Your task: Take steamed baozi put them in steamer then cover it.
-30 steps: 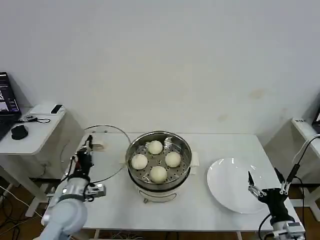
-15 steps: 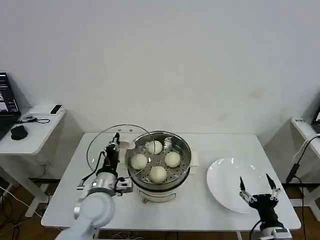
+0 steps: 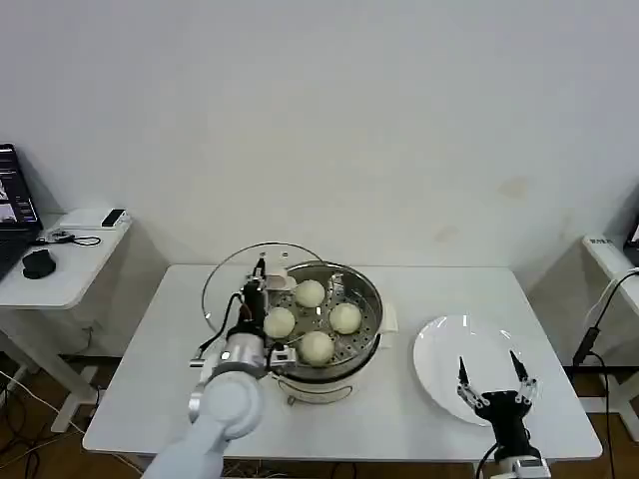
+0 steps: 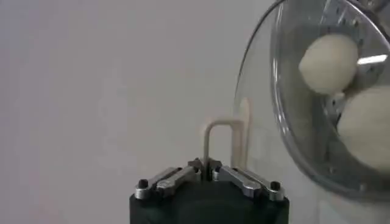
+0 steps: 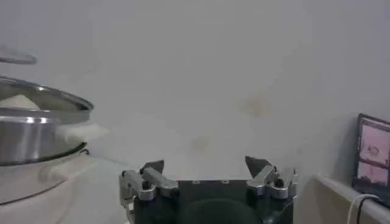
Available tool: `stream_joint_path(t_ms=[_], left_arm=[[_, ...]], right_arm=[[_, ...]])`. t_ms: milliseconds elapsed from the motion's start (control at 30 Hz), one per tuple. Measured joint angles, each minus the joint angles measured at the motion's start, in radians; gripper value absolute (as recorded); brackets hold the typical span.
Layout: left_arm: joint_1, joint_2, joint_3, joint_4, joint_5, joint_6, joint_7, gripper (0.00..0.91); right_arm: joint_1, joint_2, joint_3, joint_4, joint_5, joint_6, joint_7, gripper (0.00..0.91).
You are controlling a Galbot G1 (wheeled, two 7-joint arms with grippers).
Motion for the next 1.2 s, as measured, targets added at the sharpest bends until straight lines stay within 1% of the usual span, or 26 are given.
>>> stream_joint_path(t_ms=[200, 500, 800, 1200], left_arm=[[-0.025, -0.061, 0.035, 0.04, 0.028, 0.006, 0.008, 0.0], [-0.019, -0.141, 0.07, 0.079, 0.077, 0.004, 0.018, 0.0], [-0.006, -0.185, 0.086, 0.094, 0.116, 0.001, 0.02, 0.0], [0.014, -0.207, 0.087, 0.107, 0.153, -0.012, 0.013, 0.0]], right_arm=[[0.003, 0.011, -0.007, -0.005, -0.019, 0.002, 0.001, 0.907], [0.007, 0.02, -0.023, -0.015, -0.037, 0.003, 0.0, 0.907], [0.011, 0.024, -0.035, -0.027, -0.049, 0.003, -0.001, 0.907], [0.011, 0.026, -0.042, -0.033, -0.053, 0.004, -0.001, 0.907]])
